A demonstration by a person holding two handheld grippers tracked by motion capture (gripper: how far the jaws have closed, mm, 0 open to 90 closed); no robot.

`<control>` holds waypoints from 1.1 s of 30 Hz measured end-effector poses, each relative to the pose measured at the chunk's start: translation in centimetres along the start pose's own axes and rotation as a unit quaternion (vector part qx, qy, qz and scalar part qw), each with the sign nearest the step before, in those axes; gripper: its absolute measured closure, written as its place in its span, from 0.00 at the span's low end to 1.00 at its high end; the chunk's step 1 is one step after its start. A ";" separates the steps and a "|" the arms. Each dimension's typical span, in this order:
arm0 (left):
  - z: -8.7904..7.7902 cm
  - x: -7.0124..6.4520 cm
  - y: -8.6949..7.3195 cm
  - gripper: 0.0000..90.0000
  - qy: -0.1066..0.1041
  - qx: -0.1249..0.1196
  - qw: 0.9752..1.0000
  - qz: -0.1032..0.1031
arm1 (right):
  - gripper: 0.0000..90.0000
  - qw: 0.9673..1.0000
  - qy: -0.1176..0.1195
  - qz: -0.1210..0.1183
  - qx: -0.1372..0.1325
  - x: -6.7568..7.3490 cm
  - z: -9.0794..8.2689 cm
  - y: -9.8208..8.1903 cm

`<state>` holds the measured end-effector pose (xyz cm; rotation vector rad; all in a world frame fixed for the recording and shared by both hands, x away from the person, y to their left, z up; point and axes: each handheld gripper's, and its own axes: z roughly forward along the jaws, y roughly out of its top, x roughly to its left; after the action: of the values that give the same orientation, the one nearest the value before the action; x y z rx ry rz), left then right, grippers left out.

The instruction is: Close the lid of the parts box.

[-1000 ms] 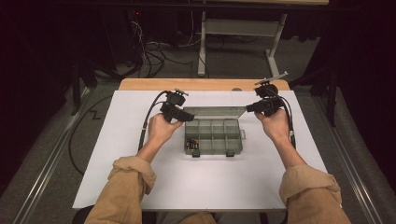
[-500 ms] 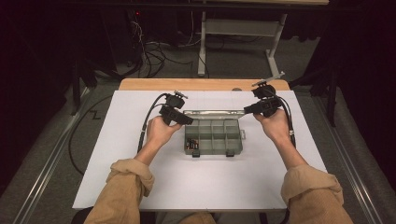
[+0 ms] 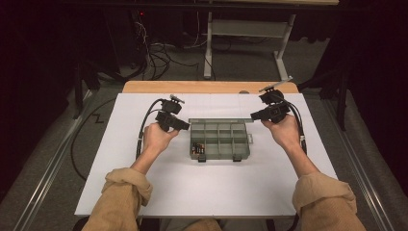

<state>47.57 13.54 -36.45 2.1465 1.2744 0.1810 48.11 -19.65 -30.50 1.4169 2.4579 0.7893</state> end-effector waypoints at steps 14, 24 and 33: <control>-1.0 -0.8 0.2 0.92 -0.019 -0.036 0.999 0.006 | 0.98 1.000 0.017 -0.008 0.003 0.1 0.5 -1.5; -1.3 -1.5 -0.1 0.94 -0.024 -0.041 0.999 0.013 | 0.98 1.000 0.026 -0.016 -0.001 0.1 0.9 -2.7; -1.2 -2.3 -0.2 0.94 -0.032 -0.048 0.998 0.024 | 0.98 0.999 0.032 -0.018 -0.003 0.0 1.4 -3.4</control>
<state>45.73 12.22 -35.12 2.0850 1.1555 0.1893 46.19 -20.55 -33.56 1.3631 2.5182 0.8450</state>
